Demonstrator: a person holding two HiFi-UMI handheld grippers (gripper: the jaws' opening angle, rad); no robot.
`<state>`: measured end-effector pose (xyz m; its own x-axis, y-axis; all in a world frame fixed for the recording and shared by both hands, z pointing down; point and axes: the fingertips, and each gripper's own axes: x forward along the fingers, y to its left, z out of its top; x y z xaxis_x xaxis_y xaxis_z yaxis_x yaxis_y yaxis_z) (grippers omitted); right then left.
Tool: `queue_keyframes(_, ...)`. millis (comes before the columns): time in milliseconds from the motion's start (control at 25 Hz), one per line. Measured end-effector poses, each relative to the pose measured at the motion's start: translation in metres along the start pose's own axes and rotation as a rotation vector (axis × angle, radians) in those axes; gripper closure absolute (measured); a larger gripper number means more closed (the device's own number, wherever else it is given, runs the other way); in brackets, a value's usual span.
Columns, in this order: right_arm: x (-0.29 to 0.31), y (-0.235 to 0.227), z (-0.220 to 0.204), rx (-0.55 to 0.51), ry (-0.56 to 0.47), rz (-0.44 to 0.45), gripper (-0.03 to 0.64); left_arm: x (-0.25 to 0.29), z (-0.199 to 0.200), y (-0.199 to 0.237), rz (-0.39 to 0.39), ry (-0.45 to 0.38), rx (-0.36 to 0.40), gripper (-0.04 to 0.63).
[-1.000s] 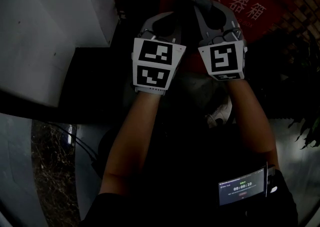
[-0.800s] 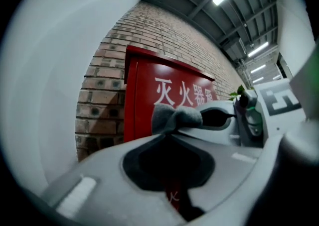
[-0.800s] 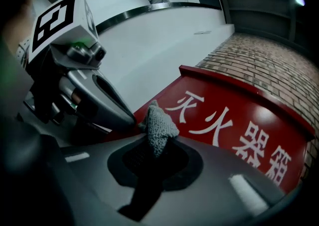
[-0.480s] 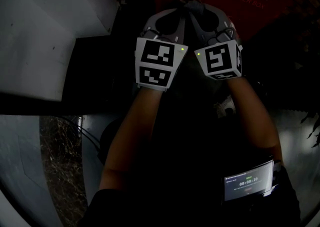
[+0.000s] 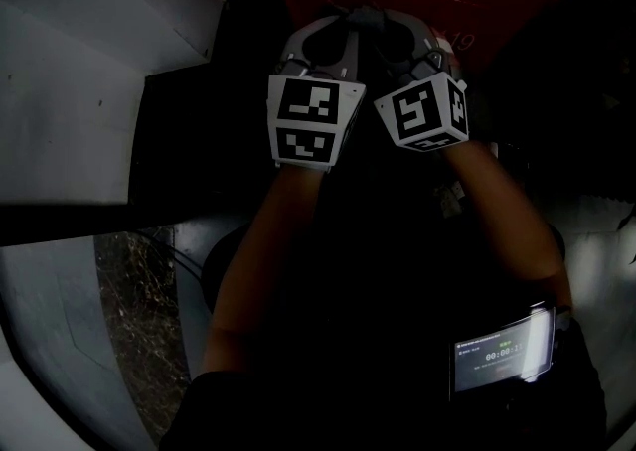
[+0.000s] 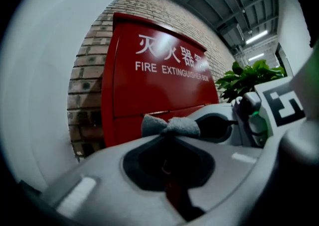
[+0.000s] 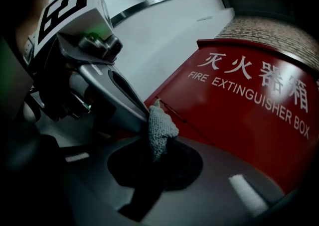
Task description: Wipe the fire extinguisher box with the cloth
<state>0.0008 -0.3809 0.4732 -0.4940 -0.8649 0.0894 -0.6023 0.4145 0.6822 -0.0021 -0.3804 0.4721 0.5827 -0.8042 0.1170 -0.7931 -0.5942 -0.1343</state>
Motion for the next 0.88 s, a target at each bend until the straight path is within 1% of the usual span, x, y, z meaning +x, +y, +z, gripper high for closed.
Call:
queue_keyframes(240,0.004,0.026,-0.022,0.043,0.015,0.038,0.589,0.006,-0.037,0.002,0.004,0.084,0.007,0.594)
queue_keyframes(400,0.006,0.033,-0.031,0.056,0.021,0.056,0.589,0.010,-0.054,-0.003,-0.002,0.127,-0.016,0.594)
queue_keyframes(680,0.010,0.055,-0.054,0.098,0.072,0.105,0.589,0.016,-0.085,-0.006,-0.012,0.202,-0.016,0.594)
queue_keyframes(760,0.011,0.065,-0.063,0.121,0.096,0.129,0.589,0.018,-0.097,-0.007,-0.014,0.229,-0.006,0.594)
queue_keyframes(880,0.013,0.078,-0.078,0.129,0.126,0.160,0.589,0.023,-0.115,-0.005,-0.009,0.256,0.038,0.594)
